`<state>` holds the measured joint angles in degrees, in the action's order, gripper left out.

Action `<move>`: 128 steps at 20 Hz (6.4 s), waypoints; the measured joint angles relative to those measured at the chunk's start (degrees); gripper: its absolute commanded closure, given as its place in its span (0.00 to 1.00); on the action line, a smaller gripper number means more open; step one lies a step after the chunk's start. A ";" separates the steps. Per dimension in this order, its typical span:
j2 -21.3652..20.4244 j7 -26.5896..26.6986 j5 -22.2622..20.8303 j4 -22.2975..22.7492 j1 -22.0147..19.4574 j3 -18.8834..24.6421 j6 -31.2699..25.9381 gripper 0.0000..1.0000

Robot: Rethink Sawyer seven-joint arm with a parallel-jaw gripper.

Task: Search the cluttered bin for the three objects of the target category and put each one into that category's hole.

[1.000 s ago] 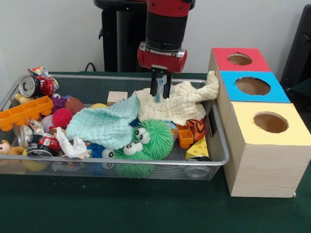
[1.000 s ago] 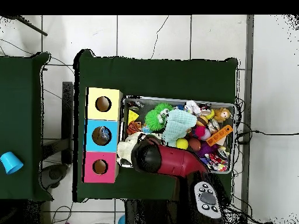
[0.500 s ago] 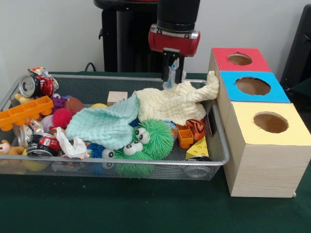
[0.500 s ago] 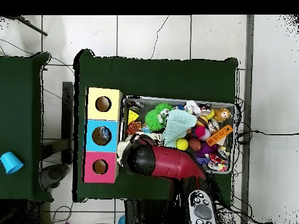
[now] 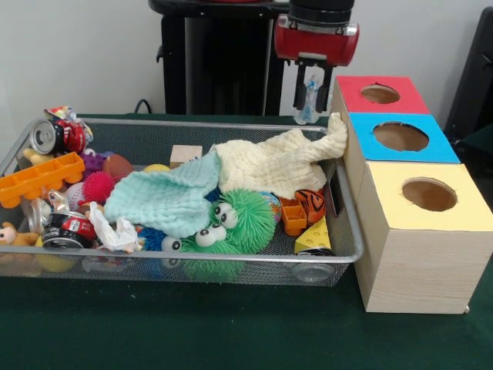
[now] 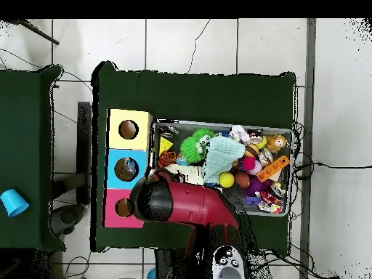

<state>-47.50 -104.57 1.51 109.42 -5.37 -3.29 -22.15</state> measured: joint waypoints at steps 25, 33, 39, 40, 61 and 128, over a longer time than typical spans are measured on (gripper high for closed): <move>-1.15 -0.12 5.65 2.38 4.63 -1.41 -0.34 1.00; -1.05 -0.30 7.92 3.85 9.05 -1.52 -0.33 1.00; -0.60 -0.52 9.49 4.31 11.92 -1.66 -0.32 1.00; -0.56 -0.52 9.62 4.33 12.09 -1.66 -0.32 1.00; 1.15 -0.52 11.75 3.90 14.12 -4.44 -0.32 1.00; 7.73 -0.54 20.40 -7.78 22.01 -11.92 -0.91 1.00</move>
<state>-39.78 -105.11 21.90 101.64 16.64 -15.21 -23.06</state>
